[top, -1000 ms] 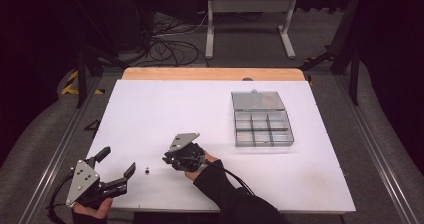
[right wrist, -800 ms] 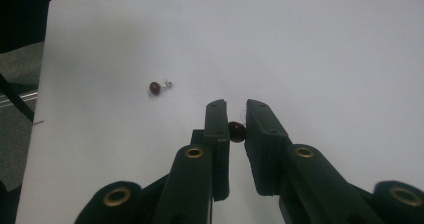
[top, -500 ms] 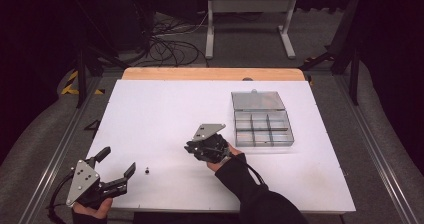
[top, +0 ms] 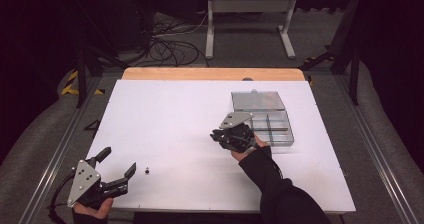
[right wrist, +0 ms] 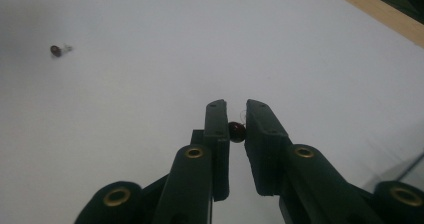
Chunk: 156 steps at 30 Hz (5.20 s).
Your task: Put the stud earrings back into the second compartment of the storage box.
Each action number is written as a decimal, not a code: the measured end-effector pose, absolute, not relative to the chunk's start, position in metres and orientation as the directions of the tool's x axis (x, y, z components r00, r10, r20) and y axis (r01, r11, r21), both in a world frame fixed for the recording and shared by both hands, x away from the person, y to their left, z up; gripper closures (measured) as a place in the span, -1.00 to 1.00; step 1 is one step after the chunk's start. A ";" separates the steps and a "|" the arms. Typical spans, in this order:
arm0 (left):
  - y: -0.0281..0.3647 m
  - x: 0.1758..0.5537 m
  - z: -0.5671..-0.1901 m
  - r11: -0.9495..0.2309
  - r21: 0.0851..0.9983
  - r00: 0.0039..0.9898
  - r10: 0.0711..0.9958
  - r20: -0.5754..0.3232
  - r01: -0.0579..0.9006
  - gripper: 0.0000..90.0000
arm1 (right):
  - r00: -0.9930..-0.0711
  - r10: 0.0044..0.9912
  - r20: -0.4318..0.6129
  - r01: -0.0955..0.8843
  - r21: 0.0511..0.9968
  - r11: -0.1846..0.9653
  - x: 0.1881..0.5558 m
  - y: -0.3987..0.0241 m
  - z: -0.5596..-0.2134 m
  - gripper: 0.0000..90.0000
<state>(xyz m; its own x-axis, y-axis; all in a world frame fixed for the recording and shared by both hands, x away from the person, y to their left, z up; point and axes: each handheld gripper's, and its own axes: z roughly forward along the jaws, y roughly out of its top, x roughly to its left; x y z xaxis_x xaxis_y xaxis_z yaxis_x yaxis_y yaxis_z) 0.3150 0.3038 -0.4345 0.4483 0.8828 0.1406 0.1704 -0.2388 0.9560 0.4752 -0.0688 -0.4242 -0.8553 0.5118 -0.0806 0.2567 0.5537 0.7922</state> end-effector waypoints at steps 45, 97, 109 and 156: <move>0.303 0.315 -0.435 -0.244 0.954 0.452 0.881 0.142 0.177 -0.70 | -0.604 0.795 -0.050 0.533 0.716 0.450 0.539 -0.188 -0.451 0.77; 0.304 0.315 -0.434 -0.237 0.957 0.453 0.881 0.138 0.170 -0.68 | -0.918 0.396 -0.012 0.202 0.844 0.496 0.468 0.005 -0.440 -0.50; 0.305 0.314 -0.434 -0.233 0.958 0.454 0.881 0.134 0.169 -0.68 | -0.944 0.330 0.007 0.180 0.850 0.495 0.456 0.043 -0.448 -0.51; 0.306 0.315 -0.434 -0.233 0.957 0.454 0.881 0.134 0.170 -0.68 | -0.976 0.219 0.018 0.151 0.778 0.610 0.440 0.119 -0.498 0.26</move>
<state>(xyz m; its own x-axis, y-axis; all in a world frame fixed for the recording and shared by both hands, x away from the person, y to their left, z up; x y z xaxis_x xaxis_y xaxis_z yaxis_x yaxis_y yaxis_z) 0.3148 0.3056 -0.4340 0.4542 0.8808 0.1337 0.1702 -0.2331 0.9574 0.4399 0.1191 -0.4975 -0.9756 0.2188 0.0184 0.1514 0.6096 0.7781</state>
